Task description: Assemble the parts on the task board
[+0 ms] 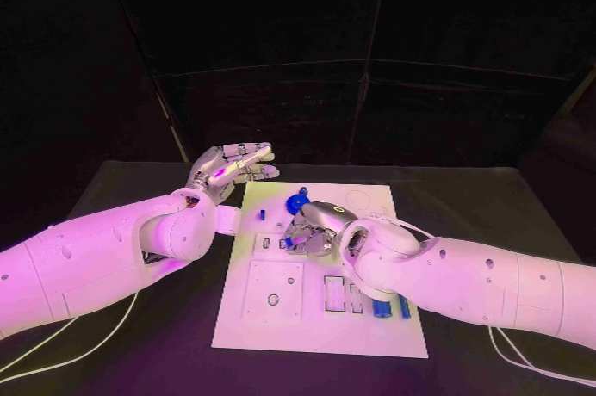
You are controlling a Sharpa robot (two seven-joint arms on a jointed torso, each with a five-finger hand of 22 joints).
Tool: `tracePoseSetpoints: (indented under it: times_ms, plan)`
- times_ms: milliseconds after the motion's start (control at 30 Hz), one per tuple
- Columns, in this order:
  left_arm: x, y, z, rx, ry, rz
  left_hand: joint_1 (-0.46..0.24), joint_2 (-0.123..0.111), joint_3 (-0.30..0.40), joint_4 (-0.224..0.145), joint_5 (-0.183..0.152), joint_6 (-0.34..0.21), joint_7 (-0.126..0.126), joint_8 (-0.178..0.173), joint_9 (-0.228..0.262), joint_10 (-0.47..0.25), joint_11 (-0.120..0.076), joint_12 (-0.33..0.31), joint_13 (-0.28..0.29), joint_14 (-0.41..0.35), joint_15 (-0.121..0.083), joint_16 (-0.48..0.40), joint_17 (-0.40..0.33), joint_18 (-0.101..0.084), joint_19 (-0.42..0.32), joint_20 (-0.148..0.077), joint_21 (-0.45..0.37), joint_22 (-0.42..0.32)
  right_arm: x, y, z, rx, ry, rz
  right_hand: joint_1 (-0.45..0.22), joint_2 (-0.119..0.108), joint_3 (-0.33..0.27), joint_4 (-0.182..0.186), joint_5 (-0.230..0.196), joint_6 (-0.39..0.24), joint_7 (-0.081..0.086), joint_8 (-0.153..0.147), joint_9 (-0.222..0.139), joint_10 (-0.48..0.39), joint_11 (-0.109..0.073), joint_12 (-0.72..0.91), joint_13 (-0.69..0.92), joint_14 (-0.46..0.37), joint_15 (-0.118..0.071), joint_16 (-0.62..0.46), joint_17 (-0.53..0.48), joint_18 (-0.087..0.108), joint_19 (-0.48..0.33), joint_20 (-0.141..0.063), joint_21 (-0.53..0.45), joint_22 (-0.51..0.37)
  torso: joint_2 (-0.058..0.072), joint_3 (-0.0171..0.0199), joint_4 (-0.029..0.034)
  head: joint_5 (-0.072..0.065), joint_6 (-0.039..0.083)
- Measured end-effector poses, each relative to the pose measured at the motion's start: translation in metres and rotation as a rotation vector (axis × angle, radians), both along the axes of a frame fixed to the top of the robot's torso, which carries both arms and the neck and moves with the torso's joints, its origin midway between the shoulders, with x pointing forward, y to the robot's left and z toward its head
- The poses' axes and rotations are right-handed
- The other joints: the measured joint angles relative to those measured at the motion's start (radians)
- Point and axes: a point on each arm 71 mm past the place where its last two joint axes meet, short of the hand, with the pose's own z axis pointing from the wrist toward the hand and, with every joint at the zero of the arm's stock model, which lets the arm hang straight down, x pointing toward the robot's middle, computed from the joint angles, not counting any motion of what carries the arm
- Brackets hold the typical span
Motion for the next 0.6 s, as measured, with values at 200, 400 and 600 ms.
tracePoseSetpoints:
  times_ms: [200,400,600]
  plan:
    - [0.0002,-0.0001,-0.0001,0.000,0.000,-0.001,0.000,0.000,0.000,0.000,0.000,0.000,0.000,0.000,0.000,0.000,0.000,0.000,0.000,0.000,0.000,0.000,0.000,0.000,0.000,0.000,0.000,0.000,-0.0035,0.0011,-0.0005,0.004,-0.007,-0.002,0.000,0.000,0.003,-0.002,0.000,0.000,0.000,0.000,0.000,0.000,0.000,0.000,-0.002,0.000,0.000,0.000,0.000,0.000,0.000,0.000,0.000,0.005,0.000,0.0000,-0.0001,-0.001,0.002]
    - [0.0002,-0.0001,-0.0003,0.000,0.001,-0.001,0.000,0.000,0.000,0.000,0.000,0.000,0.000,0.000,0.000,0.000,0.000,0.000,0.000,0.000,0.000,0.000,0.000,0.000,0.000,0.000,0.000,0.000,-0.0053,0.0005,-0.0006,0.006,-0.016,-0.011,-0.006,-0.007,0.008,0.001,0.001,0.000,0.000,0.002,0.000,0.000,0.000,0.000,-0.021,0.000,0.000,0.000,0.000,0.000,0.000,0.000,0.000,0.006,0.000,-0.0004,-0.0001,-0.003,0.002]
    - [0.0002,-0.0001,-0.0003,0.000,0.001,-0.002,0.000,0.000,0.000,0.000,0.000,0.000,0.000,0.000,0.000,0.000,0.000,0.000,0.000,0.000,0.000,0.000,0.000,0.000,0.000,0.000,0.000,0.000,-0.0049,-0.0014,-0.0003,0.004,-0.025,-0.029,-0.014,-0.015,0.016,0.001,0.004,0.001,0.000,0.005,0.000,0.000,0.000,0.001,-0.039,0.000,0.000,0.000,0.000,0.000,0.004,-0.004,0.000,0.010,0.000,-0.0008,0.0005,-0.003,0.002]
